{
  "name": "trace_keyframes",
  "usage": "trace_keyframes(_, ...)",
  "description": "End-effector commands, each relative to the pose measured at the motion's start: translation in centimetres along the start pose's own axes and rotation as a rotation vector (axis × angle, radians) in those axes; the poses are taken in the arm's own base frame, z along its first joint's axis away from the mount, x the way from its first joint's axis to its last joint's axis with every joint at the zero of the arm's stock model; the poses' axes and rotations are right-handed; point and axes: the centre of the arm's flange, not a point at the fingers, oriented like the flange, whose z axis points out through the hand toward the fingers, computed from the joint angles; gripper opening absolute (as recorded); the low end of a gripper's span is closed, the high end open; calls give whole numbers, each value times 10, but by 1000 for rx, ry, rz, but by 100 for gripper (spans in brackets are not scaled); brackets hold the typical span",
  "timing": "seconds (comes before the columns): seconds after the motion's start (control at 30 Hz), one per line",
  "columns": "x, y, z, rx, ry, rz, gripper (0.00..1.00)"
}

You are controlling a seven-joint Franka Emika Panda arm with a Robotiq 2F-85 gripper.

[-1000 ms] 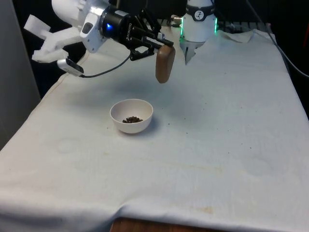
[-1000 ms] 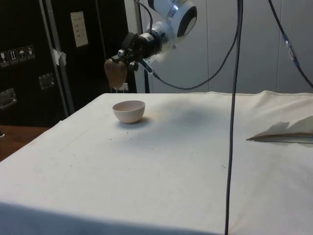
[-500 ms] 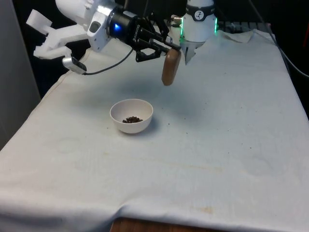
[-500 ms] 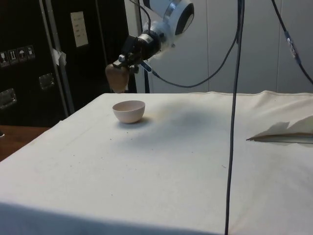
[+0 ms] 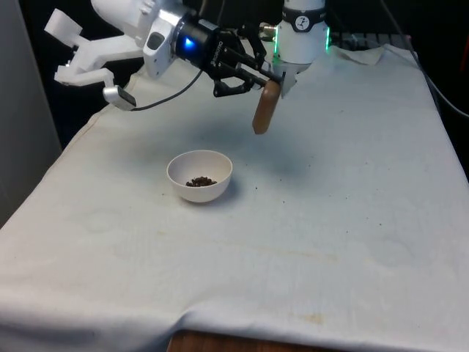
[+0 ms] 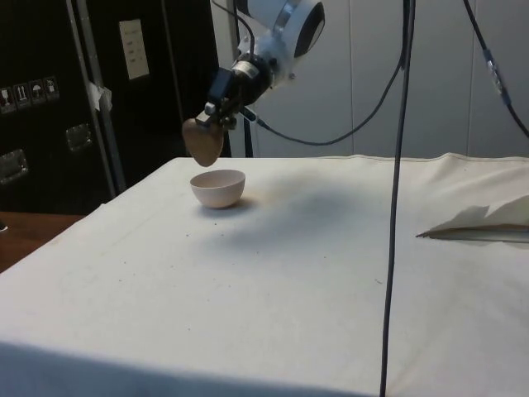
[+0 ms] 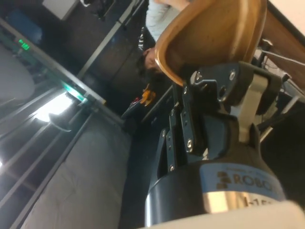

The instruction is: Pour the coffee beans from the cup into the bowl.

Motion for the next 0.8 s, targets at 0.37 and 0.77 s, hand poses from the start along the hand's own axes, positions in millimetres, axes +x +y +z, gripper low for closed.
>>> trace_keyframes(0.37, -3, -3, 11, -72, -62, -51, 1)
trace_keyframes(0.77, -5, -1, 16, -116, -120, -87, 1)
